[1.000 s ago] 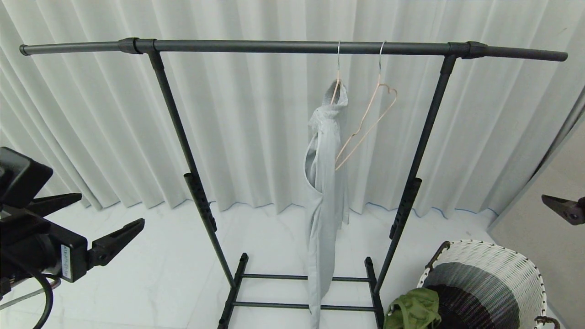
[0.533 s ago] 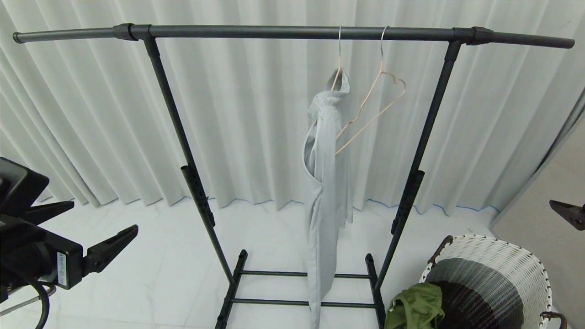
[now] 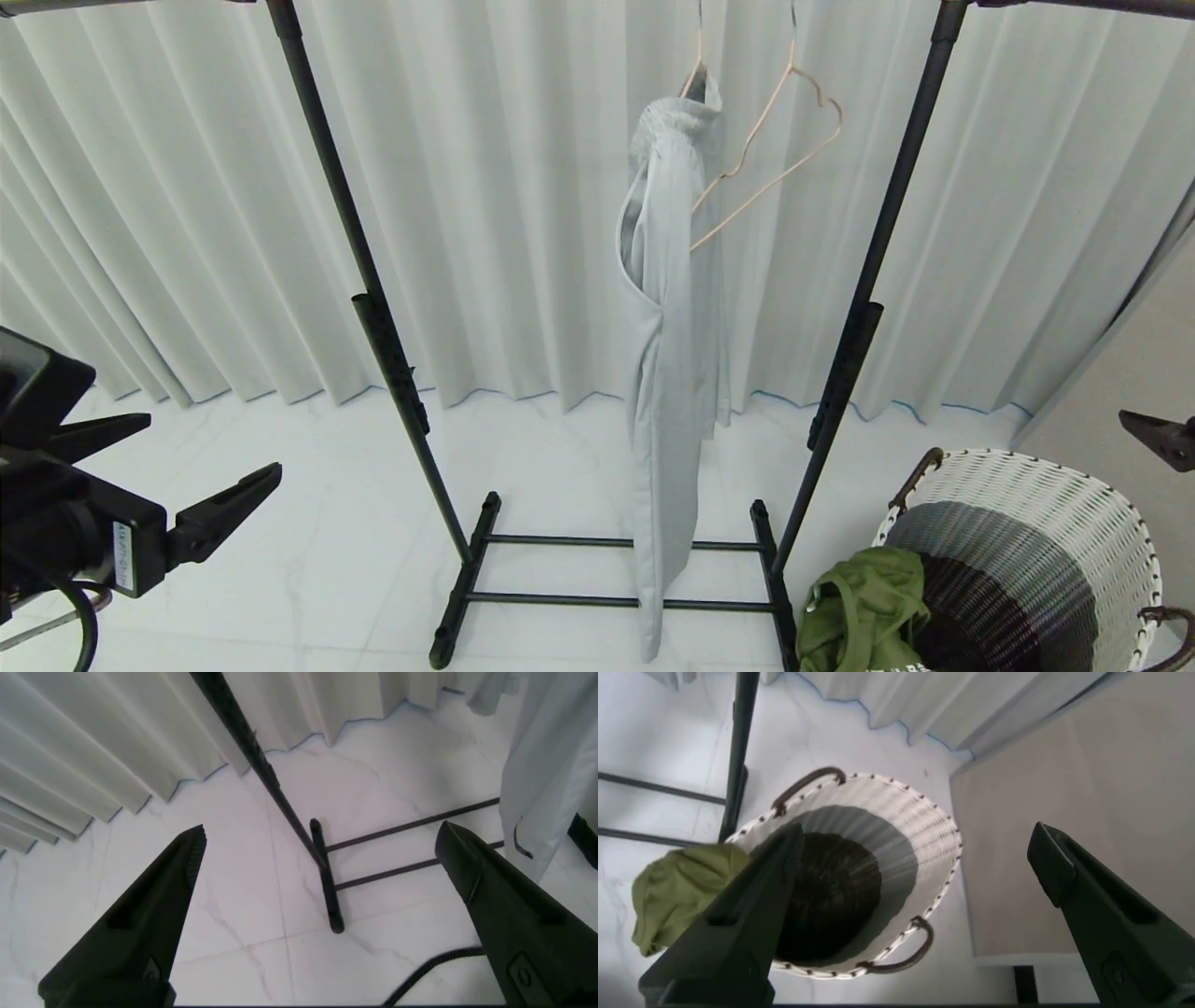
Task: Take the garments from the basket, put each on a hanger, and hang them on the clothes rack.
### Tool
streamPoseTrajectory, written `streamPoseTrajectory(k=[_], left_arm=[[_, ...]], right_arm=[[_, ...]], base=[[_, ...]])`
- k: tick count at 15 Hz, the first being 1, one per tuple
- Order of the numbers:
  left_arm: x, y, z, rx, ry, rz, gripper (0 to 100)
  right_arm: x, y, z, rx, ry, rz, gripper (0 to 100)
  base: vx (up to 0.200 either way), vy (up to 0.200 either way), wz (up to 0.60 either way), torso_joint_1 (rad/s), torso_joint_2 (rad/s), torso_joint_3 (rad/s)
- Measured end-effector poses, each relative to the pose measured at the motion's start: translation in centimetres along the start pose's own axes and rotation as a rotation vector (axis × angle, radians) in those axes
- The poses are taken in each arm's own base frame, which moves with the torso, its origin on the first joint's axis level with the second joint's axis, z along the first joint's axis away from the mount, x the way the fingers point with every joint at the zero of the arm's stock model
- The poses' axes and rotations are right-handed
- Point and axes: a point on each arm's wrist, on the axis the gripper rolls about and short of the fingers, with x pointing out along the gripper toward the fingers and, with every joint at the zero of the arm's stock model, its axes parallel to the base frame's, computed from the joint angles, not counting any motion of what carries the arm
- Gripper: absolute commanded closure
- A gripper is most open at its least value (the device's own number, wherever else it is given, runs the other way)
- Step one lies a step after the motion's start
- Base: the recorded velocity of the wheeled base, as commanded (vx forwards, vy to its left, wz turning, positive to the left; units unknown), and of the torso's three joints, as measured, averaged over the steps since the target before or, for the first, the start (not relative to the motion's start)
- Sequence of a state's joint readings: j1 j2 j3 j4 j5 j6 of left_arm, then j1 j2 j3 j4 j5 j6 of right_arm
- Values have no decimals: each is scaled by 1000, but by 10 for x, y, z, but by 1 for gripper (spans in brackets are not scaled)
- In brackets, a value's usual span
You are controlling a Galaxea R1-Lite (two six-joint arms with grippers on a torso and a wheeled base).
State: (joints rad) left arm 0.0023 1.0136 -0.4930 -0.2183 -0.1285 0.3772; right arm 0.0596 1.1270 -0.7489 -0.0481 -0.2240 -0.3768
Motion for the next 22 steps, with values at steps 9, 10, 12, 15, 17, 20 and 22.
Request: streamPoseTrajectory(k=[9, 10, 12, 15, 17, 20, 22], left_arm=[[-1, -3, -2, 4, 1, -15, 0], [-1, -3, -2, 5, 0, -20, 0], [-1, -5, -2, 7, -2, -27, 0], [0, -8, -2, 11, -6, -50, 0], [2, -9, -2, 12, -2, -60, 0], [3, -9, -2, 13, 3, -65, 0], [5, -9, -2, 16, 8, -69, 0]], right_arm=[[3, 3, -12, -75, 41, 3, 0], [4, 3, -15, -90, 53, 5, 0], [5, 3, -17, -91, 60, 9, 0], [8, 7, -23, -99, 86, 28, 0], [11, 11, -29, -106, 99, 74, 0], [12, 20, -42, -130, 131, 128, 0], [13, 30, -47, -154, 146, 178, 0]], base=[[0, 0, 0, -60, 325, 256], [0, 0, 0, 0, 0, 0], [0, 0, 0, 0, 0, 0], [67, 0, 0, -1, 1, 1], [200, 0, 0, -10, 2, 5], [200, 0, 0, 2, 1, 10], [200, 0, 0, 0, 2, 5]])
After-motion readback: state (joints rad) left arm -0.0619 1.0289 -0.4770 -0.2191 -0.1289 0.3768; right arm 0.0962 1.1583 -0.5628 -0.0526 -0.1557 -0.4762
